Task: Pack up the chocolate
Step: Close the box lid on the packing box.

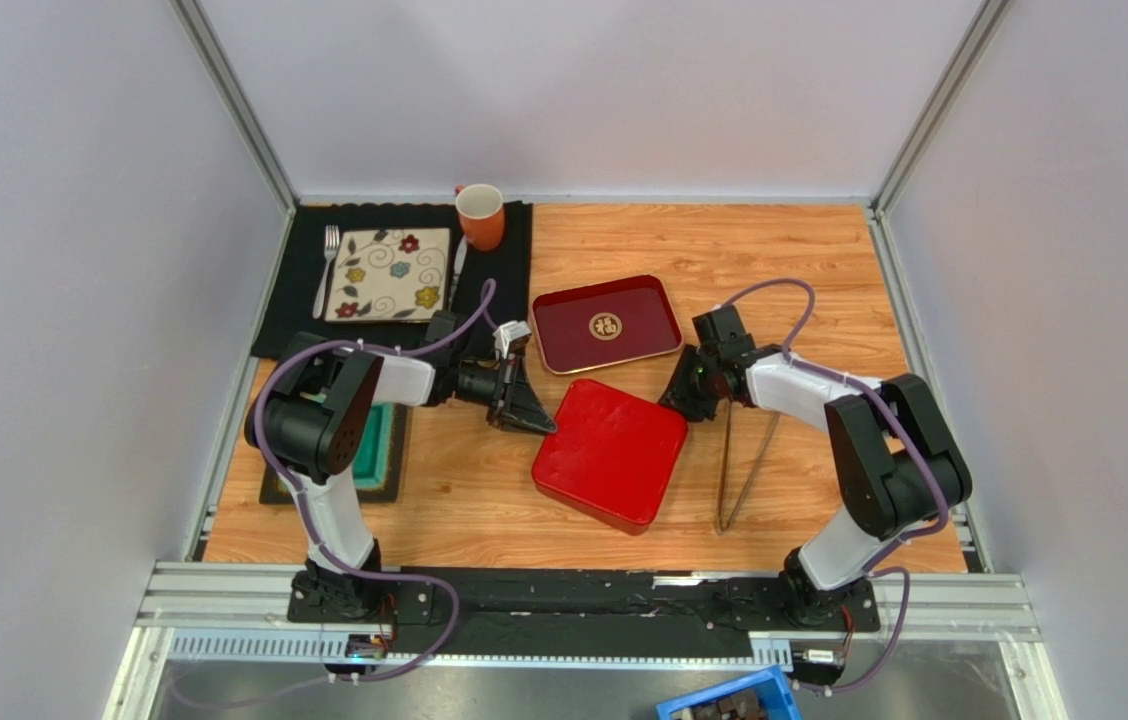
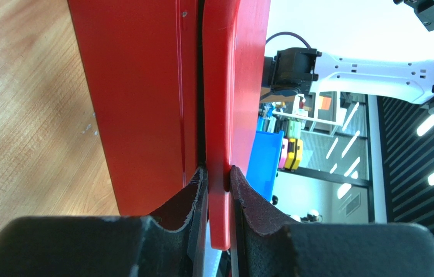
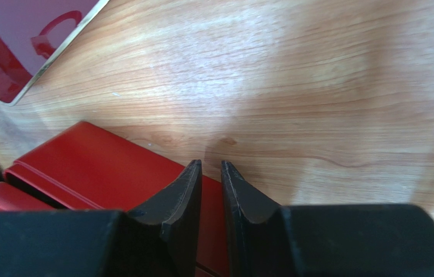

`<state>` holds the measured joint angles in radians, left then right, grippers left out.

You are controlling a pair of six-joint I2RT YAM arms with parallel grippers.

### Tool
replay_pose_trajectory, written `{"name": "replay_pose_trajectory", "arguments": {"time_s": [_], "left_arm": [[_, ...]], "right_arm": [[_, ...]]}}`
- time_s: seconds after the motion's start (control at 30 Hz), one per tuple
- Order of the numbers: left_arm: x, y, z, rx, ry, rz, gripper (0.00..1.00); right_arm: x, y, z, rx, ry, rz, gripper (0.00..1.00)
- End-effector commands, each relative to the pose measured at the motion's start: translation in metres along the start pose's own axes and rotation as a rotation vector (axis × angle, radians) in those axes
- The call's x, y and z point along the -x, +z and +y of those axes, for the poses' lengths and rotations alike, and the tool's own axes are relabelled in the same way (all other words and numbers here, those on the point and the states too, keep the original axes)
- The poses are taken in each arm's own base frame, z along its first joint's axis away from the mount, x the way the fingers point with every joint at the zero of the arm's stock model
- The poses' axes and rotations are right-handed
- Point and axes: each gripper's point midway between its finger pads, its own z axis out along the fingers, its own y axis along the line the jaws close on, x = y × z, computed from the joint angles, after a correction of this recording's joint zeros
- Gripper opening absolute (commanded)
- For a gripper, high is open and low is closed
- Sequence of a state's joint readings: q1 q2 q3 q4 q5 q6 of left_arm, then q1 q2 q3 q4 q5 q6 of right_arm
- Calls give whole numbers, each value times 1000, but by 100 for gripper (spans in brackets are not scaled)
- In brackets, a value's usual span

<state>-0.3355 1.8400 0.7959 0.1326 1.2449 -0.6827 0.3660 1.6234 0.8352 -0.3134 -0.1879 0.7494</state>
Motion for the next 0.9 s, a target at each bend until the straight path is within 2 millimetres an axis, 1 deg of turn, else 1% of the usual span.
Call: {"name": "replay_pose_trajectory", "arguments": {"time_s": [0.0,0.17,0.2,0.3,0.33,0.37,0.43,0.6,0.87], "left_arm": [[4,-5,-13,-14,72,-24,13],[3,-6,-14,-6,108,-20,14],[1,-6,-12,2,93,-13,15],[4,-6,-12,18,114,-6,27],[3,-7,-10,30,100,-1,36],[6,-7,-11,36,126,-4,40],[6,-8,-12,41,133,-4,47],[14,-8,-12,65,153,-18,57],[30,-8,-9,103,172,-47,58]], "right_arm": [[-10,1,13,45,16,21,25],[-9,0,12,38,-1,19,26],[-8,0,13,41,-2,18,26],[-8,-1,15,50,-4,19,26],[-8,-1,15,51,-3,18,26],[-7,-2,16,53,-5,14,26],[-6,-4,18,60,-9,8,26],[-4,-8,22,80,-13,-2,27],[-3,-10,23,85,-23,-12,27]]}}
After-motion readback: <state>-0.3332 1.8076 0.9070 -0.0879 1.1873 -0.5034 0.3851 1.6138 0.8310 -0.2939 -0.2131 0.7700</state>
